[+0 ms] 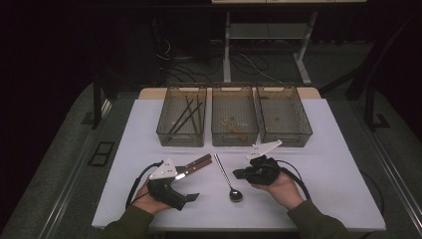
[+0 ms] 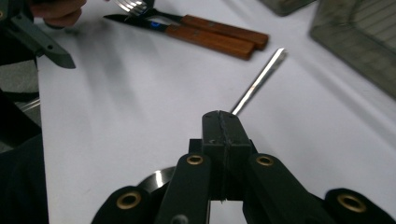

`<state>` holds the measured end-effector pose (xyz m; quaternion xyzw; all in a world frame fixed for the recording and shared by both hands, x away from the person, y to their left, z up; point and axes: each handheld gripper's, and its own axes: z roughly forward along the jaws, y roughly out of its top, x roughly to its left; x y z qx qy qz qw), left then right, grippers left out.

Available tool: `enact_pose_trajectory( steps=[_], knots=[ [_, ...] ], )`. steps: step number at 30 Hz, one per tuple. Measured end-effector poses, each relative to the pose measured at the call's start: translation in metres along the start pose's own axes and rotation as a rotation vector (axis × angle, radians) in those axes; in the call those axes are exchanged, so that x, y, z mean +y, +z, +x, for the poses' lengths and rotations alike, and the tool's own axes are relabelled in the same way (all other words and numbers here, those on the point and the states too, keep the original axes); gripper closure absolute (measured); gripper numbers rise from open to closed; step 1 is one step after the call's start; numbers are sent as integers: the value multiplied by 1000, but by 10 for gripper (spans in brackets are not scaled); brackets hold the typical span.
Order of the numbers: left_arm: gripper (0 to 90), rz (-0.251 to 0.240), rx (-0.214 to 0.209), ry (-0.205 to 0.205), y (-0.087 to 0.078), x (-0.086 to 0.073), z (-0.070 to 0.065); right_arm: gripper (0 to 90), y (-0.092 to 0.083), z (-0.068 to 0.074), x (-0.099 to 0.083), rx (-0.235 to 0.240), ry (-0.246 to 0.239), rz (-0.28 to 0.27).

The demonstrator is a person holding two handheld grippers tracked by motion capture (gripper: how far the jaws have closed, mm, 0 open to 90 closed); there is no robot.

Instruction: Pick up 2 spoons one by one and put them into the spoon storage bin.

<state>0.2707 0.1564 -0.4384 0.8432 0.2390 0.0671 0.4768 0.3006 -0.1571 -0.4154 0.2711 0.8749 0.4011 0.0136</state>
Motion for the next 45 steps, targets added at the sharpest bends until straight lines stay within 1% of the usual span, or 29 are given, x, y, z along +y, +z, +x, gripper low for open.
enact_pose_trajectory(
  steps=[2,3,6,12,15,16,17,21,23,25,28,33,38,40,41,42,43,44,45],
  knots=[
    [0,0,0,0,0,0,0,900,7,4,0,11,-15,14],
    [0,0,-1,0,0,0,0,900,10,6,0,17,-14,21],
    [0,1,-1,0,0,0,0,900,19,12,-1,23,-36,47],
    [0,2,-1,3,0,0,0,900,34,20,-3,9,-59,100],
    [0,2,-1,3,0,0,0,900,39,22,-4,-14,-72,127],
    [0,2,-1,2,0,0,0,900,40,22,-5,-26,-86,135],
    [0,2,-1,3,0,0,0,900,40,21,-5,-41,-107,139],
    [0,1,-1,2,0,0,0,900,40,24,-5,-39,-93,142],
    [0,6,-1,4,-1,0,0,900,39,24,-5,-48,-104,147],
    [0,6,0,4,-1,0,0,900,39,23,-5,-67,-123,152],
    [0,2,0,2,0,0,0,900,38,23,-4,-80,-131,157],
    [0,5,0,3,-1,0,0,900,36,23,-4,-88,-130,165],
    [0,6,-1,3,0,0,0,900,33,22,-4,-120,-146,177],
    [0,4,0,2,0,0,0,900,31,21,-5,-121,-136,179],
    [0,2,0,2,0,0,0,900,29,20,-5,-134,-133,184],
    [0,4,0,2,0,0,0,900,29,19,-5,-165,-143,199],
    [0,1,0,1,0,0,0,900,28,16,-7,-169,-133,196],
    [0,0,1,1,0,0,0,900,27,15,-8,-129,-93,184],
    [0,0,1,1,0,0,0,900,26,16,-8,-128,-95,181]
  ],
)
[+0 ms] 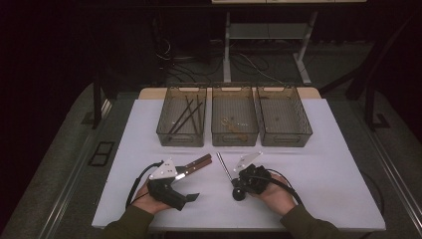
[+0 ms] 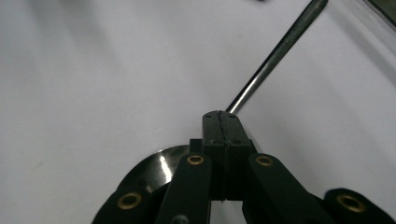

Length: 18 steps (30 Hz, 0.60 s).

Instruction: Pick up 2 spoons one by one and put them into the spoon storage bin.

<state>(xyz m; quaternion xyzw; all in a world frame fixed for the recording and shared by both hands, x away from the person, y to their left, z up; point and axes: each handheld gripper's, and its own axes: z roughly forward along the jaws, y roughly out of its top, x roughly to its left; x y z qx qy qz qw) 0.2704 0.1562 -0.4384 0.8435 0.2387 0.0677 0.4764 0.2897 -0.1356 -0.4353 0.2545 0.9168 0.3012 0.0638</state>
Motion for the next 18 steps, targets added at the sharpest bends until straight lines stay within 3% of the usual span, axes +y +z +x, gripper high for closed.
enact_pose_trajectory(
  steps=[11,14,18],
  knots=[
    [0,6,0,3,-1,0,1,900,-1,25,3,111,-32,-23],
    [0,2,0,2,0,0,0,900,2,32,1,114,-56,2],
    [0,5,0,2,-1,0,1,900,1,34,-3,104,-47,21]
  ],
)
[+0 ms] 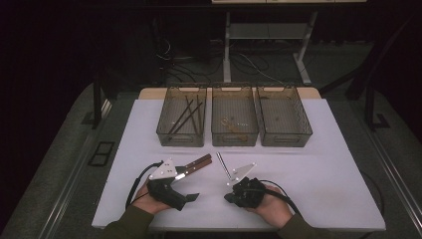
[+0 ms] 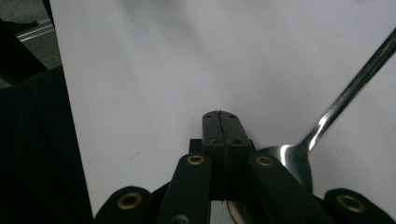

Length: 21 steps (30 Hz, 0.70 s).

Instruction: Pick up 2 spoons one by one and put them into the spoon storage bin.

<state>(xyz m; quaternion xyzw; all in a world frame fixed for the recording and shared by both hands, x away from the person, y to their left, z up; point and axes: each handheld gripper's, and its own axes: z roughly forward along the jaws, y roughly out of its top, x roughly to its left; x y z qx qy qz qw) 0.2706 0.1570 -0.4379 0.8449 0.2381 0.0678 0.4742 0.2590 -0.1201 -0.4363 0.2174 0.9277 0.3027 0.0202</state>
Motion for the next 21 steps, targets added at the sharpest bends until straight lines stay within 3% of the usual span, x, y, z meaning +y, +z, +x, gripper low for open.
enact_pose_trajectory(
  steps=[4,9,12,14,21],
  knots=[
    [0,0,0,0,0,0,0,900,-4,2,-3,-38,-12,20],
    [0,1,1,1,0,0,0,900,-9,-2,-7,-56,10,24],
    [0,1,1,-1,0,0,0,900,-12,-8,-10,-93,-3,40],
    [0,-3,1,-2,0,0,0,900,-14,-10,-13,-86,16,34],
    [0,-2,3,-2,1,0,0,900,-22,-24,-22,-138,40,44]
  ],
)
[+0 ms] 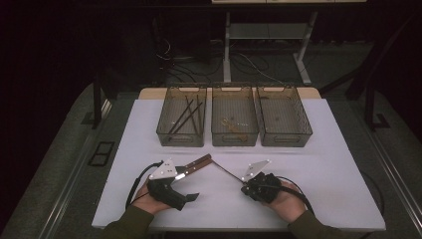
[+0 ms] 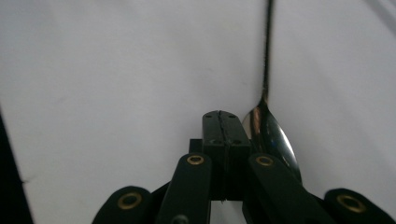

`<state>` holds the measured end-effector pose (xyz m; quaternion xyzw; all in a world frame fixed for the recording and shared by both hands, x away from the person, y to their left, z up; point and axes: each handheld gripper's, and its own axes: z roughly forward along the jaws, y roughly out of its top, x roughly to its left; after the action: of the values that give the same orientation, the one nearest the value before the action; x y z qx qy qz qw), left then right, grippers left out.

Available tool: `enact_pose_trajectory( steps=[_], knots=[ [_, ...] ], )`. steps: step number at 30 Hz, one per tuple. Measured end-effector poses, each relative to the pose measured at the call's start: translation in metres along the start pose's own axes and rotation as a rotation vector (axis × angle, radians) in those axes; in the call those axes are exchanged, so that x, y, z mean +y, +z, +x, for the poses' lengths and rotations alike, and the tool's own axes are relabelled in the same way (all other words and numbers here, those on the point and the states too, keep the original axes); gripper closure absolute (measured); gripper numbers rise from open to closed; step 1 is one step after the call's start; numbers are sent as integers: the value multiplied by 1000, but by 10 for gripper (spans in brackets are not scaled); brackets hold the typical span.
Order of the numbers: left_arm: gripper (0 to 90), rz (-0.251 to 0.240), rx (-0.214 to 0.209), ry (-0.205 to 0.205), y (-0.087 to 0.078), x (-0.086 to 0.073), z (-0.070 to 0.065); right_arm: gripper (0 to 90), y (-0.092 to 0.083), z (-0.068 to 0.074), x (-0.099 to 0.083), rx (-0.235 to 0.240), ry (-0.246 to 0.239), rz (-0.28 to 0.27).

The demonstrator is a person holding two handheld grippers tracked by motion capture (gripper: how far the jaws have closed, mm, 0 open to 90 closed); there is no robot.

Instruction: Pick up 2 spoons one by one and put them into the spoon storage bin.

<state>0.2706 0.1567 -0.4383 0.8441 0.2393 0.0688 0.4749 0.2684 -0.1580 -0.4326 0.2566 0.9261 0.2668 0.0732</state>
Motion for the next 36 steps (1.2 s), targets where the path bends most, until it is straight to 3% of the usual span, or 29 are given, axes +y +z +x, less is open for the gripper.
enact_pose_trajectory(
  steps=[1,5,8,11,14,17,22,26,30,36],
  knots=[
    [0,1,0,0,0,0,0,900,-1,-4,-2,-16,-10,3],
    [0,-1,0,-2,0,0,0,900,-4,-11,-6,-19,35,2],
    [0,-1,1,-1,0,0,0,900,-6,-14,-8,-23,29,5],
    [0,5,1,0,0,0,0,900,-8,-13,-10,6,57,-22],
    [0,5,1,1,0,0,0,900,-14,-11,-11,40,56,-45],
    [0,9,0,5,0,0,0,896,-23,-12,-13,76,69,-109],
    [0,9,1,6,0,0,0,703,-38,-26,-18,38,114,-180],
    [0,8,1,5,0,0,1,565,-37,-40,-24,11,185,-188],
    [0,9,1,6,0,0,1,504,-29,-46,-27,39,226,-185],
    [0,7,1,8,0,0,1,496,-16,-47,-27,50,232,-167]
  ],
)
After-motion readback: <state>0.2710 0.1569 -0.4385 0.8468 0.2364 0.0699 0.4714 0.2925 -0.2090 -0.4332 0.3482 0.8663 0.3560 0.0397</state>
